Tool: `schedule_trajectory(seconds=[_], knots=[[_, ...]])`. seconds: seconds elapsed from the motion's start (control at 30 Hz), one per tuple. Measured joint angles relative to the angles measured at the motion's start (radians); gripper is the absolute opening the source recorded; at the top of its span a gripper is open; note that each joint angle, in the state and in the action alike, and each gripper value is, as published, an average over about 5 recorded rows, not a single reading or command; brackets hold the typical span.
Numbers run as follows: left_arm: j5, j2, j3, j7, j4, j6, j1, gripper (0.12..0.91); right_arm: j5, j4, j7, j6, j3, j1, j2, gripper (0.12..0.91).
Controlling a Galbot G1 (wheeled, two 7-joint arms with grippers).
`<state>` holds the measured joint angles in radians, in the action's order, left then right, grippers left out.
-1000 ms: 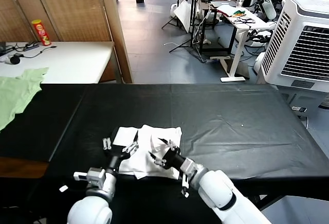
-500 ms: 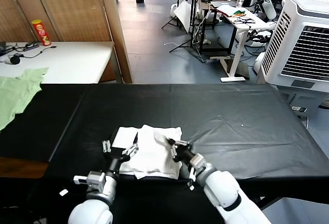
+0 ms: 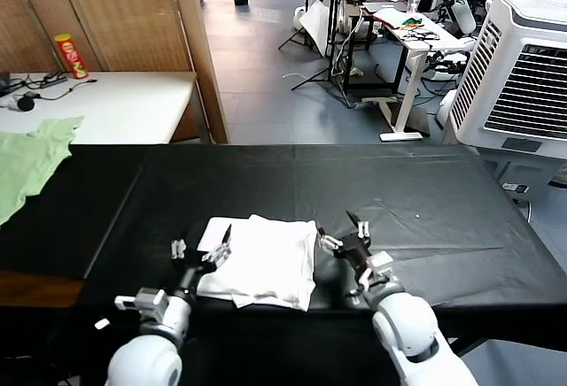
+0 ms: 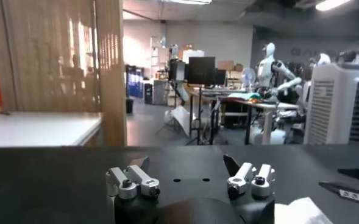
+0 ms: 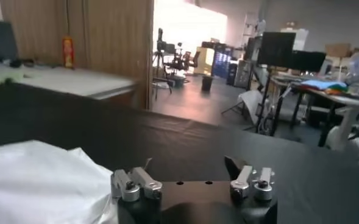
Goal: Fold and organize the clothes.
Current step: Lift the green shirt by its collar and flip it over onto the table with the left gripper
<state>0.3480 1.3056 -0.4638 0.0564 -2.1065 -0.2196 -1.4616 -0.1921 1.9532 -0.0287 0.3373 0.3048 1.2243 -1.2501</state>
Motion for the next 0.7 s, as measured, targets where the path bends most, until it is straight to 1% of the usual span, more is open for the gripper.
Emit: schedule_trajectory(seconds=[0.17,0.23,0.47,0.57,0.7], knots=[[0.181,-0.036,-0.052,-0.056,0.063,-0.048,0.028,0.798,-0.029,0.040,-0.010,0.002,0.020,0.038,0.004,0.798],[0.256,-0.049,-0.069,-0.070,0.091,-0.061,0.040,0.798,-0.029,0.057,-0.013,0.001,0.021,0.053,0.002,0.798],[0.487,-0.082,-0.115,-0.088,0.163,-0.125,0.058,0.798,-0.030,0.107,-0.016,-0.001,0.033,0.099,-0.005,0.798],[0.544,-0.092,-0.120,-0.092,0.179,-0.150,0.060,0.798,-0.029,0.119,-0.017,-0.001,0.040,0.112,-0.010,0.798],[0.599,-0.099,-0.120,-0.090,0.203,-0.169,0.072,0.798,-0.025,0.131,-0.017,-0.002,0.045,0.127,-0.018,0.798]])
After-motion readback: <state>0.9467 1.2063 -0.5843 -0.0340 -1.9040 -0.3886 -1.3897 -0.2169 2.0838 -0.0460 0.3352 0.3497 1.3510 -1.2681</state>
